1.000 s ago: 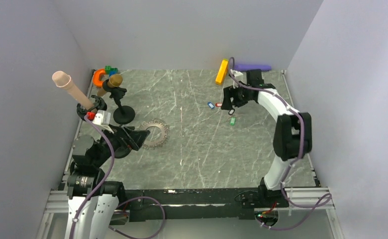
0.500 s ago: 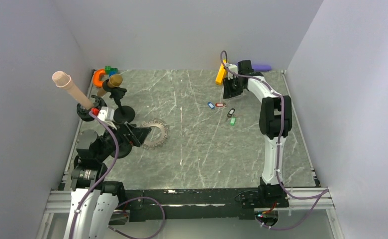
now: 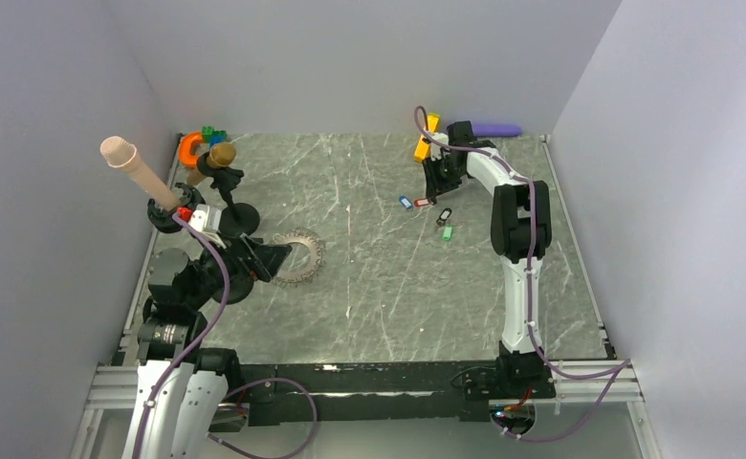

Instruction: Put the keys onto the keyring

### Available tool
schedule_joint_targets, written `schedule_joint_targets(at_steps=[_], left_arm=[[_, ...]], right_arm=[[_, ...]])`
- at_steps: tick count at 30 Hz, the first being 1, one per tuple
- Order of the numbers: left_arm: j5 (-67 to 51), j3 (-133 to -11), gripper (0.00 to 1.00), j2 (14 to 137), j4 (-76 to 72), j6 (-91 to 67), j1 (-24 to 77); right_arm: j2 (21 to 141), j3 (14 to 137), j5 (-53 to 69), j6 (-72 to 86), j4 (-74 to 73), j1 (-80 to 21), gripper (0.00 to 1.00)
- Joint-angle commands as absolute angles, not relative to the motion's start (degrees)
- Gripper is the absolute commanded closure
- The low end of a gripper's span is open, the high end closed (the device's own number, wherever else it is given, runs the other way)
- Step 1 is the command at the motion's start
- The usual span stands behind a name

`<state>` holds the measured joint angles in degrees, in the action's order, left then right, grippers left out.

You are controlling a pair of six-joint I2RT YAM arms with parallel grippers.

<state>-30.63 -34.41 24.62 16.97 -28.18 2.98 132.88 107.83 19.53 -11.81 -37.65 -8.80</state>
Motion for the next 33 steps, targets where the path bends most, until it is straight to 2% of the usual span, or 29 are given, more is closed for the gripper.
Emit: schedule_joint_targets(at_steps=[1,8,15,19,21,25,30,33], left_arm=[[-31.82,-34.72,0.02,24.37,15.0,-27.97,3.08],[-31.89,-35.22,0.02,24.0,16.35,-27.21,3.08],[-33.79,-35.16,0.02,23.45,15.82,-27.74,3.08],[-37.12,-35.05,0.01,24.89,14.88,-26.35,4.23],[-37.58,-35.35,0.02,26.21,14.5,-25.4,7.42],[-32.23,-36.48,0.04,29.85,12.14,-22.15,20.93],[-21.06,-37.85,0.09,36.56,5.75,-16.06,36.74],[-16.89,-39.01,0.13,41.01,-1.86,-12.25,43.23]], right_arm=[[133.33,110.21,18.63,-11.43,-38.82,-9.34,0.68],[133.29,110.24,18.53,-11.45,-39.34,-9.74,0.75],[131.17,108.68,19.66,-12.23,-38.91,-9.84,1.0],[126.76,106.39,24.82,-15.01,-38.9,-9.51,1.0],[123.01,104.17,30.35,-18.82,-39.84,-9.47,1.0],[114.13,99.32,44.61,-31.97,-46.95,-9.55,1.0],[106.92,97.07,59.06,-55.93,-66.97,-10.36,1.0],[104.58,98.98,62.41,-71.2,-83.21,-12.83,1.0]])
